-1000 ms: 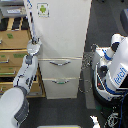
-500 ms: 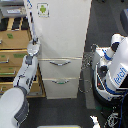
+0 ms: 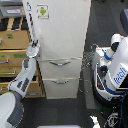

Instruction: Opening the fridge

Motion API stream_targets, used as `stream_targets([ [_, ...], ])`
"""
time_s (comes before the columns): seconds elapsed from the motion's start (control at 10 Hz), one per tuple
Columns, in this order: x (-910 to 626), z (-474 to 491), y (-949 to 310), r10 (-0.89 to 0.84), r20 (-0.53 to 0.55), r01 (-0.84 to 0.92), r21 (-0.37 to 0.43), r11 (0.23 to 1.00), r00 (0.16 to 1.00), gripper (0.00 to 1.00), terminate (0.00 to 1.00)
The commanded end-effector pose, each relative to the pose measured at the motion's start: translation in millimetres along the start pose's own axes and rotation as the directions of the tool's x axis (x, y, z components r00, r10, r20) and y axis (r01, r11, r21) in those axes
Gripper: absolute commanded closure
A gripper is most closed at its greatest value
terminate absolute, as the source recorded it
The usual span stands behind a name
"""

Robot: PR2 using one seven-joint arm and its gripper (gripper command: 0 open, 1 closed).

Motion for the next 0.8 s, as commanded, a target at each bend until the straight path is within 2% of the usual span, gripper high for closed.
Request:
stream_targets([
  [0.1, -144.8, 109.7, -68.5, -0.241, 0.074, 0.246, -0.061, 0.967, 0.968, 1.00, 0.00],
  [0.7, -266.1, 189.7, -187.5, -0.447, 0.131, 0.459, -0.090, 0.884, 0.885, 1.00, 0.00],
  [0.8, -302.5, 215.2, -243.2, -0.515, 0.141, 0.532, -0.134, 0.836, 0.845, 1.00, 0.00],
])
